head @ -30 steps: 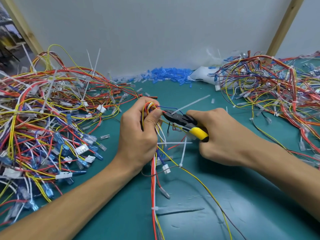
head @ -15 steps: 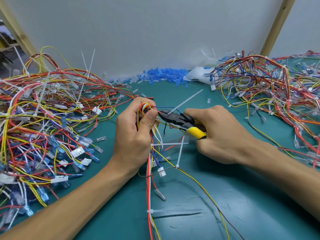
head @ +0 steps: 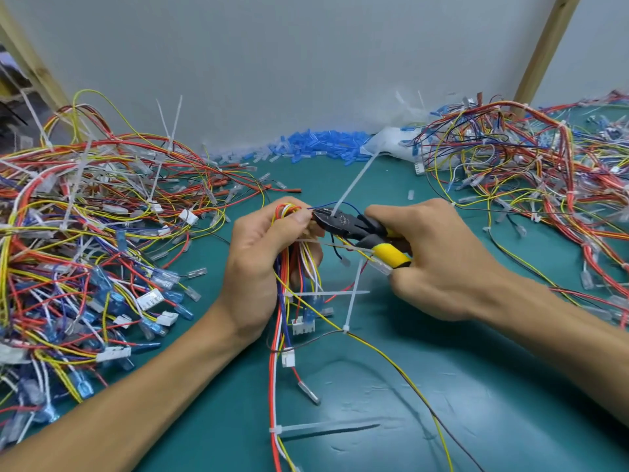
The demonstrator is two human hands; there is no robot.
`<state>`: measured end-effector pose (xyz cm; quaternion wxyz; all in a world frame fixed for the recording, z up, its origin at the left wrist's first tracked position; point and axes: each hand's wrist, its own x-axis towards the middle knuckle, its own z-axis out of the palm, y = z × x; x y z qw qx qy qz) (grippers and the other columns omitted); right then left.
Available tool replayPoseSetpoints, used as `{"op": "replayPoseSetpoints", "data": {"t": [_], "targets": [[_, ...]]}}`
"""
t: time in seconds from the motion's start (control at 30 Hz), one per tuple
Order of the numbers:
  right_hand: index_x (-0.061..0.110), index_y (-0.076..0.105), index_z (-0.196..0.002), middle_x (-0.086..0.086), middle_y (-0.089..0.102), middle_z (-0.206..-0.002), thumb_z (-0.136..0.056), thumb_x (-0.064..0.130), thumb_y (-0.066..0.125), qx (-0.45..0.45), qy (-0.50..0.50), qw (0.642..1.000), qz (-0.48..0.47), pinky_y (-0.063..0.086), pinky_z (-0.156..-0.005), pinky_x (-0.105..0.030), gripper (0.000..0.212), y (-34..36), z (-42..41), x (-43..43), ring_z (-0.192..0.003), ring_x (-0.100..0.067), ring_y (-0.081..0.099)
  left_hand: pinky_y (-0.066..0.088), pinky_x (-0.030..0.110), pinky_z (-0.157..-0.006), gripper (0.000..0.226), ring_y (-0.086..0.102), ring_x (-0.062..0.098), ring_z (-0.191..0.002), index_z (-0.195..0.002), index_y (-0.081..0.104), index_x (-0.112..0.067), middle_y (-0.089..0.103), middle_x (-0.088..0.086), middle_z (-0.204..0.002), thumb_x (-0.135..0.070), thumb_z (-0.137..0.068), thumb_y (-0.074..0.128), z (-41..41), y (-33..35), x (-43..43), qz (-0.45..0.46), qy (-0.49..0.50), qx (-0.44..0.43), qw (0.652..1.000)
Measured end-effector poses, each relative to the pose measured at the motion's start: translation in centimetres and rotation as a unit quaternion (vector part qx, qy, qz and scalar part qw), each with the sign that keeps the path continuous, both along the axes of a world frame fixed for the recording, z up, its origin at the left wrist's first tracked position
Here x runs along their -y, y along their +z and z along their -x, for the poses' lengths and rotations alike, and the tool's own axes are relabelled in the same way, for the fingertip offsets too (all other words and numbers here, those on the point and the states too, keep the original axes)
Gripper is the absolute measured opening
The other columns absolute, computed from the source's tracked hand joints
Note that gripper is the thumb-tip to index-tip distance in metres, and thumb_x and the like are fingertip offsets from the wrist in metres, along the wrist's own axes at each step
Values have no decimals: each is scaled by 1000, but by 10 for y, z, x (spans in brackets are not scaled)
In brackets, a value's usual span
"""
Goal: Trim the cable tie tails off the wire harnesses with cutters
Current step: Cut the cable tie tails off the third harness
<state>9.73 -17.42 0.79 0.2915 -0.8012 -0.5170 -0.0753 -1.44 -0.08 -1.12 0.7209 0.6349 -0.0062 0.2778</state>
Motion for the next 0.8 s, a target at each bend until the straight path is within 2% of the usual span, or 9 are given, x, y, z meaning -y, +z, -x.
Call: {"op": "replayPoseSetpoints", "data": {"t": [0.1,0.17,0.23,0.4,0.47,0.53,0.67,0.8], "targets": [[20,39,-68,-11,28,-63,-76,10,56,-67,12,998,-11,19,-53,-37,21,-8,0,-2,-68,-29,22,32,15,-39,24,39,8,-39,-72,61,-7,49,-3,-58,-12,-95,54,0,1,0,36,-10,-4,999],[17,39,-68,-11,29,-64,-71,11,54,-87,15,996,-6,17,-54,-37,16,-8,0,-2,-67,-27,22,30,13,-38,23,37,7,-37,-75,56,-2,47,-6,-54,-12,-95,54,0,1,1,43,-10,-2,999],[18,37,-68,-11,29,-64,-69,16,52,-79,16,997,3,16,-54,-36,15,-4,-2,-2,-67,-27,22,29,13,-38,23,35,8,-37,-76,56,-2,42,-6,-51,-14,-95,54,1,1,1,46,-8,1,999],[22,38,-69,-8,30,-58,-86,26,56,-15,17,999,32,23,-51,-42,24,2,-12,5,-63,-33,25,30,13,-39,22,36,7,-39,-77,54,-4,46,-10,-54,-13,-97,53,2,1,3,32,-20,1,999],[24,36,-69,-8,29,-58,-85,21,58,-14,28,999,38,23,-52,-42,28,2,-12,5,-64,-34,25,29,14,-40,22,35,8,-39,-76,54,-4,48,-8,-57,-12,-97,54,2,1,1,31,-20,-1,999],[27,33,-67,-7,28,-58,-82,23,55,-12,37,999,37,22,-52,-41,26,3,-12,5,-65,-34,24,29,14,-40,23,35,9,-39,-76,53,-4,46,-7,-56,-12,-97,53,1,1,0,26,-23,-3,999],[25,31,-69,-5,28,-59,-75,26,50,19,25,999,27,27,-51,-47,20,5,-10,4,-66,-36,25,24,21,-40,25,32,15,-43,-72,54,-6,30,14,-59,-15,-95,55,0,1,-1,27,-20,-12,999],[28,34,-69,-3,31,-58,-76,26,53,34,22,999,15,30,-51,-48,21,5,-10,5,-65,-36,30,23,23,-39,37,29,16,-42,-68,39,-3,22,24,-62,-20,-96,57,-1,1,1,5,-3,-14,1000]]}}
